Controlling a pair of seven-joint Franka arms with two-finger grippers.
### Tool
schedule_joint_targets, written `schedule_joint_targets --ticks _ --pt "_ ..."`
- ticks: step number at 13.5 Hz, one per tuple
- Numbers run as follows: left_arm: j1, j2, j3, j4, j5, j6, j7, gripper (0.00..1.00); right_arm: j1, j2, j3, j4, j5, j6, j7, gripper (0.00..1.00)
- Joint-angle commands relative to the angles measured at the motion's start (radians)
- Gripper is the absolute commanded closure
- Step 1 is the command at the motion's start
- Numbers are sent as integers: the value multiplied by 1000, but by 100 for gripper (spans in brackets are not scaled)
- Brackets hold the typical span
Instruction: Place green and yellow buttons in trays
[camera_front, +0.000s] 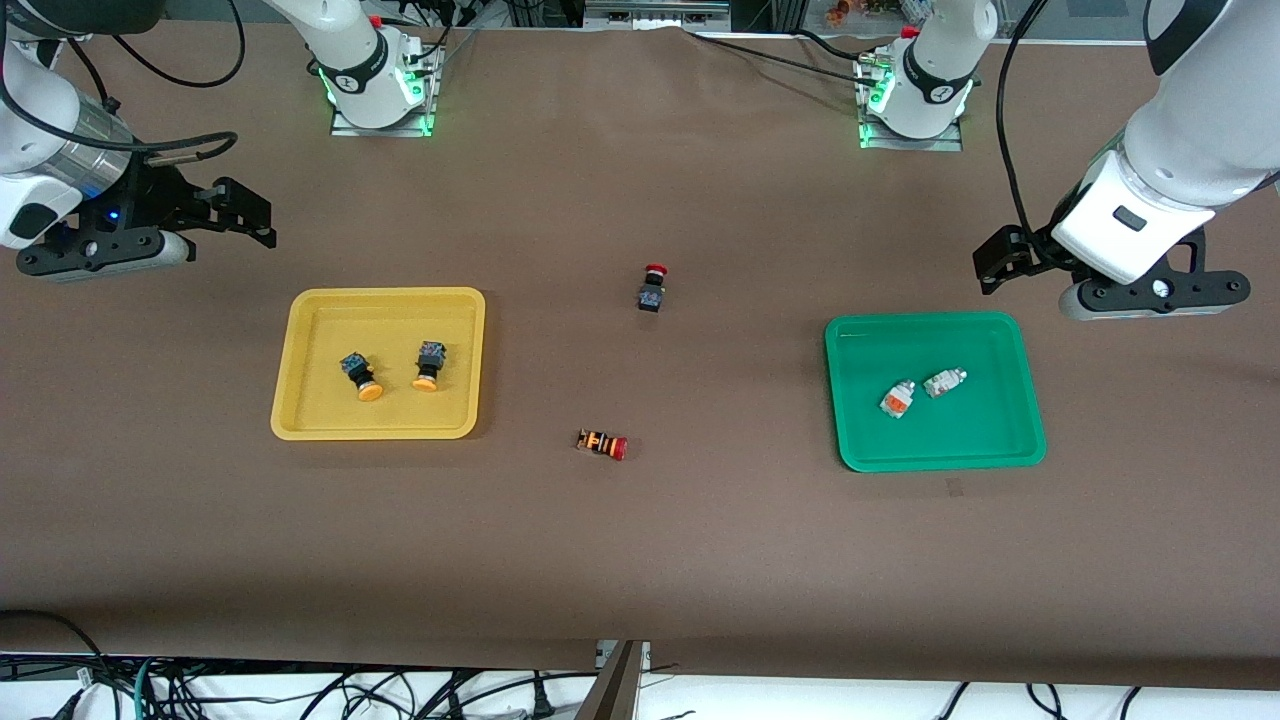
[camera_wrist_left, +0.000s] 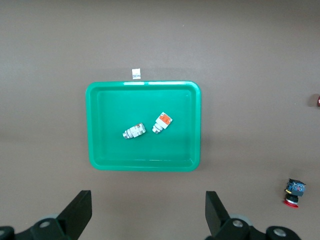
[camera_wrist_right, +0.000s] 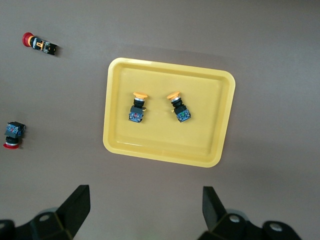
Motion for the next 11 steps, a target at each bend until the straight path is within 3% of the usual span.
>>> schedule_joint_targets --ticks 1,4,5,6,7,9,11 --pt "1 6 -6 28 -18 -27 20 0 -9 5 15 19 -14 -13 -9 1" --pt "-15 -1 11 28 -15 -23 82 0 -9 5 15 19 -20 -13 -9 1" --pt "-82 -10 53 28 -18 -27 93 0 -9 5 15 19 -23 -13 -10 1" --pt "-170 -15 204 26 -33 -20 107 0 -6 5 15 19 -24 -13 -10 1" --pt "-231 -29 289 22 -80 -15 136 0 6 5 15 19 -38 -12 -10 1" --pt "-252 -58 348 -10 -126 -4 176 0 11 5 15 21 -50 -12 -9 1" --pt "-227 -58 344 0 -129 -10 193 0 14 5 15 21 -52 -13 -9 1"
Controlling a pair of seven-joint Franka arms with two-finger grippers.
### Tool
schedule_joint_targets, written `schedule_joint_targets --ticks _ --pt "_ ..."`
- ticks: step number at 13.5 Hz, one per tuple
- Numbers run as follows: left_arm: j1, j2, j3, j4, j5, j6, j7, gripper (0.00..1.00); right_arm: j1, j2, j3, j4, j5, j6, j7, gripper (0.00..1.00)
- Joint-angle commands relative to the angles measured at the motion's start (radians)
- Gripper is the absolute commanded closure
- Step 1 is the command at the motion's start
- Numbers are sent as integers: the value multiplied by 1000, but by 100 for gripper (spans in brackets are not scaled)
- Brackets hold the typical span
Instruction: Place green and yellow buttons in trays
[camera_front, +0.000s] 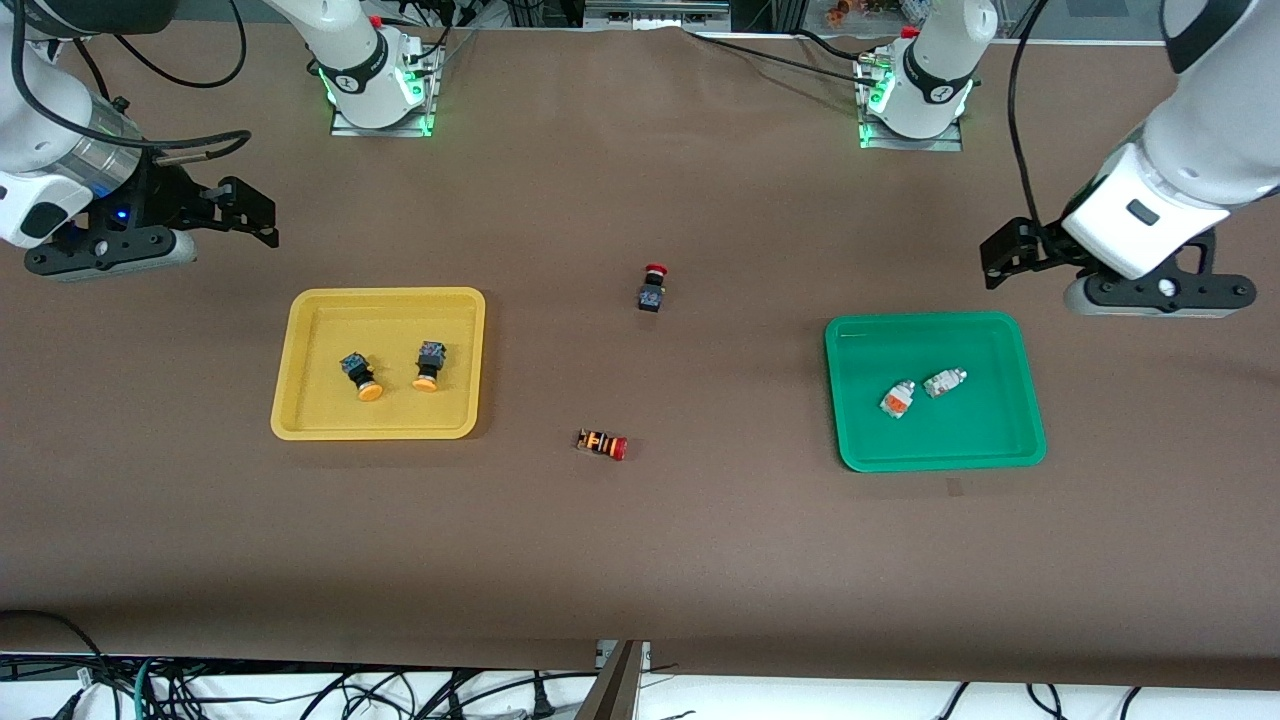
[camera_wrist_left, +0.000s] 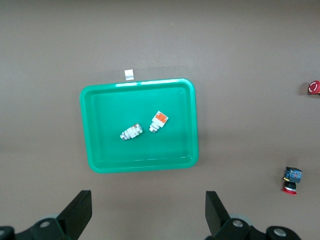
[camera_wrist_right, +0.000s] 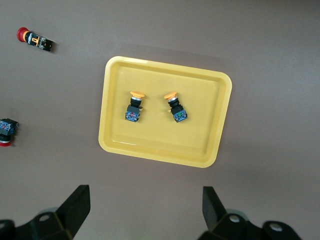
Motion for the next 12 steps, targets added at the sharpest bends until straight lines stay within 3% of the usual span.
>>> schedule_joint_targets --ticks 1,3,5,12 --pt "-15 -38 38 -23 -25 -6 63 0 7 4 2 20 -21 -12 -6 1" --pt "-90 -118 150 -145 -28 55 70 0 10 4 2 20 -23 -13 -6 1" --pt "-95 -210 166 -291 -23 149 88 0 10 4 2 21 -23 -13 -7 1" --pt "-96 -201 192 -296 -28 116 153 0 21 4 2 21 -34 -13 -6 1"
